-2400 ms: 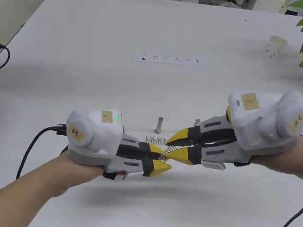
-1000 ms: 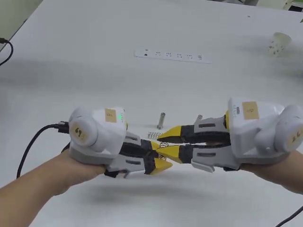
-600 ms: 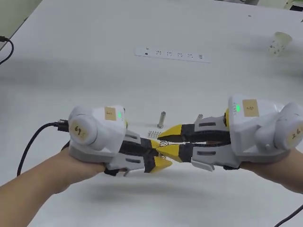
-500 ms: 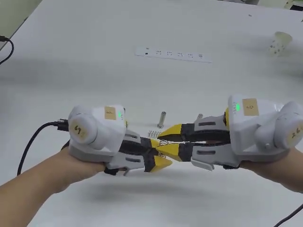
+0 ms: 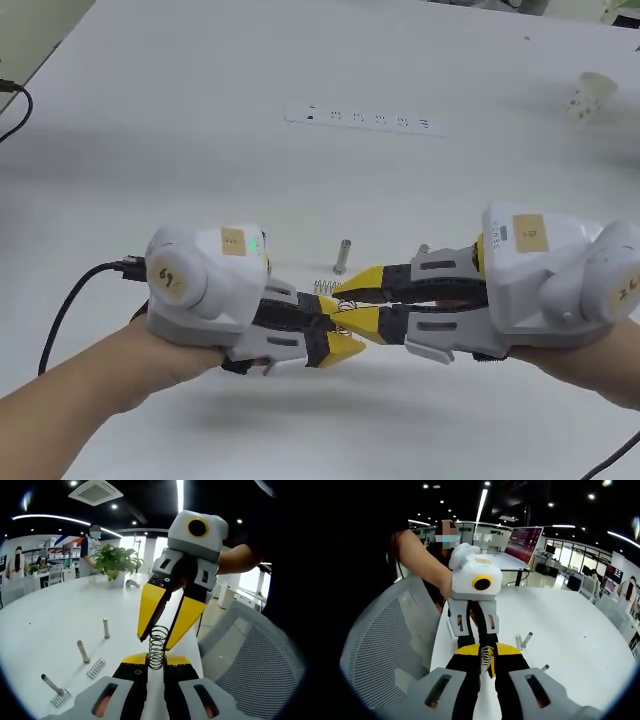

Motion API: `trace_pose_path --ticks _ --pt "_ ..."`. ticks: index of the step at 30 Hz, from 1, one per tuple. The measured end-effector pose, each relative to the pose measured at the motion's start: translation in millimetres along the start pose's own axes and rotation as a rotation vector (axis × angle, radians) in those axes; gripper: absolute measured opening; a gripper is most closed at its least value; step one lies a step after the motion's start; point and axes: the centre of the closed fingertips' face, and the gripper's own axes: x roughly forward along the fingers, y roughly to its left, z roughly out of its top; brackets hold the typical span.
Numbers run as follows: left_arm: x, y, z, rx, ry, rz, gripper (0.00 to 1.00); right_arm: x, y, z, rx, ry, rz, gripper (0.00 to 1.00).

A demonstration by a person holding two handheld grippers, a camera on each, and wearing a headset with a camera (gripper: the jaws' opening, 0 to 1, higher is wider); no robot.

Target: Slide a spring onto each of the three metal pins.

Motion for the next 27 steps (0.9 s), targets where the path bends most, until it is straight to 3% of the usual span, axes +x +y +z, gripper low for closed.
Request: trace_pose_path --ticks 10,27 --pt "-0.9 0.9 1.4 -0.028 -0.005 0.007 0.04 -1.2 -1.1 -0.7 -0.004 0.007 -0.008 0.07" --pt "-4.3 6.8 -0.8 -0.046 0.005 0.044 0.17 -3.7 -4.6 3.8 0.016 -0.018 -0.031 0.07"
